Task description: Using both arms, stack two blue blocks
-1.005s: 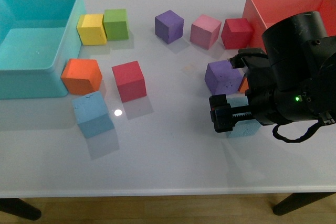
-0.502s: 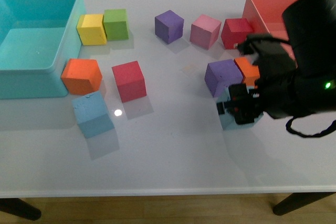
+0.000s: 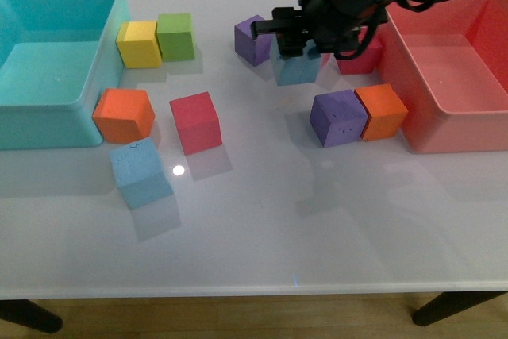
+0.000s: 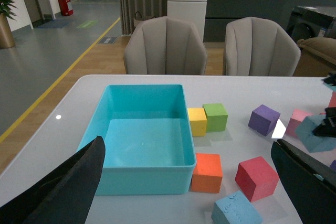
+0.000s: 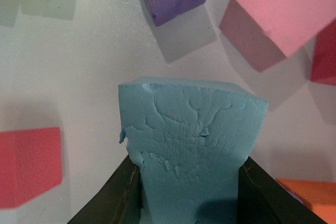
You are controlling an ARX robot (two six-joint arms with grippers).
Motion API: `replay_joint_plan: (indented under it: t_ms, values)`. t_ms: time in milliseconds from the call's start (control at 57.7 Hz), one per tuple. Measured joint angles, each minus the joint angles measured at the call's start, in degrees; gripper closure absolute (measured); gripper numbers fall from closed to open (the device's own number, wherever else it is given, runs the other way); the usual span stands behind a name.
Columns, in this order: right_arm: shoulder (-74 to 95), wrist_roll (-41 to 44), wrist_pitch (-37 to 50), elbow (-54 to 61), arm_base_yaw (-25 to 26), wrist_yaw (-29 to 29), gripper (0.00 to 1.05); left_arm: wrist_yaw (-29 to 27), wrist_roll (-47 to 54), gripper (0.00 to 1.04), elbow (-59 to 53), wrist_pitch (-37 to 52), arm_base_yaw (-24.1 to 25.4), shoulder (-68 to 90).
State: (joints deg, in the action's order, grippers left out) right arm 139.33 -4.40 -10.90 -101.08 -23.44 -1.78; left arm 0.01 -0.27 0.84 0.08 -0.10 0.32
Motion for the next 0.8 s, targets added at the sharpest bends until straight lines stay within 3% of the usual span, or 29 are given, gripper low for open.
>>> replay_joint_plan:
  t_ms: [381, 797]
  values:
    - [16.8, 0.0, -13.6, -26.6, -4.2, -1.9, 0.70, 0.0, 0.0, 0.09, 0.0, 0.0, 0.0, 0.0]
    - [20.6, -1.7, -16.2, -30.1, -5.4, -1.4, 0.70, 0.0, 0.0, 0.09, 0.0, 0.0, 0.0, 0.0]
